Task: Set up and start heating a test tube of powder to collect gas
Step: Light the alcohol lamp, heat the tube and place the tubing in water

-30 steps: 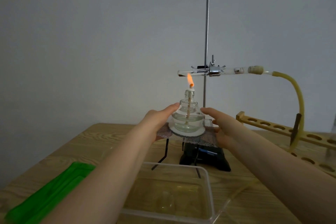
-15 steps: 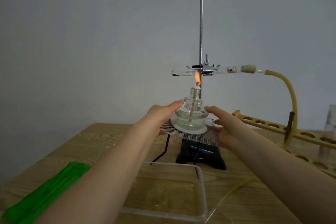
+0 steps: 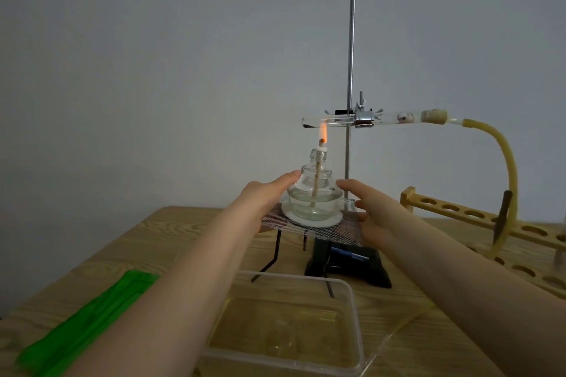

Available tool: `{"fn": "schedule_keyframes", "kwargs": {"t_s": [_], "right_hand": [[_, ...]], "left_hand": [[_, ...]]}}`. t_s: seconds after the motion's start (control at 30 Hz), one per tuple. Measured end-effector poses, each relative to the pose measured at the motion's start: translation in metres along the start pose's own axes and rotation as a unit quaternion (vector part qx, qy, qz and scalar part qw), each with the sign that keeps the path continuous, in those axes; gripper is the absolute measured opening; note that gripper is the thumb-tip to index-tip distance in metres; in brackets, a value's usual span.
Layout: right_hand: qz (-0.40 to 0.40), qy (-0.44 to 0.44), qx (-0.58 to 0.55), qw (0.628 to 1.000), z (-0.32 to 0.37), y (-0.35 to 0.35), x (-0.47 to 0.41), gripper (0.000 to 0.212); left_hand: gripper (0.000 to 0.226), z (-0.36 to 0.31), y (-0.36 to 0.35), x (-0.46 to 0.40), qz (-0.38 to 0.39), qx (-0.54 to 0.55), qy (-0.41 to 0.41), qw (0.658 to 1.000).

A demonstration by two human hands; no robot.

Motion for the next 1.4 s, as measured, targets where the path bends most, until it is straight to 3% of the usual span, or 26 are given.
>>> {"fn": "schedule_keyframes", "kwargs": {"t_s": [0.13, 0.37, 0.53, 0.63, 1.1, 1.23, 1.4], "right_hand": [[0.008, 0.0, 0.013, 1.0, -0.005, -0.008, -0.006, 0.027], [0.008, -0.002, 0.018, 1.0, -0.013, -0.02, -0.014, 0.037], [0.006, 0.003, 0.02, 1.0, -0.015, -0.026, -0.018, 0.042], [0.011, 0.001, 0.025, 1.0, -0.016, -0.028, -0.018, 0.032], [0.009, 0.003, 0.016, 1.0, -0.008, -0.018, -0.008, 0.035], [0.001, 0.006, 0.004, 1.0, -0.003, -0.009, -0.002, 0.026], [-0.013, 0.014, -0.01, 1.0, 0.005, 0.0, 0.002, 0.028]], "left_hand": [[0.098, 0.006, 0.008, -0.003, 0.015, 0.033, 0.015, 0.999], [0.125, 0.013, 0.022, -0.013, 0.011, 0.046, 0.018, 0.999], [0.117, 0.014, 0.029, -0.014, 0.016, 0.055, 0.018, 0.998], [0.114, 0.014, 0.03, -0.014, 0.02, 0.063, 0.024, 0.997], [0.122, 0.009, 0.015, -0.011, 0.029, 0.057, 0.018, 0.998], [0.096, 0.003, 0.007, -0.004, 0.036, 0.048, 0.01, 0.998], [0.088, 0.0, -0.002, 0.006, 0.025, 0.025, 0.007, 0.999]]}}
Point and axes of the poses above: each hand's wrist, its own x-axis away from the middle knuckle, its own y-axis out of the back of the hand, z = x × y, the point moved 10 cm from there along -x, towards the middle knuckle, and after that the axes turned 13 degrees about y, right-handed, at the moved point
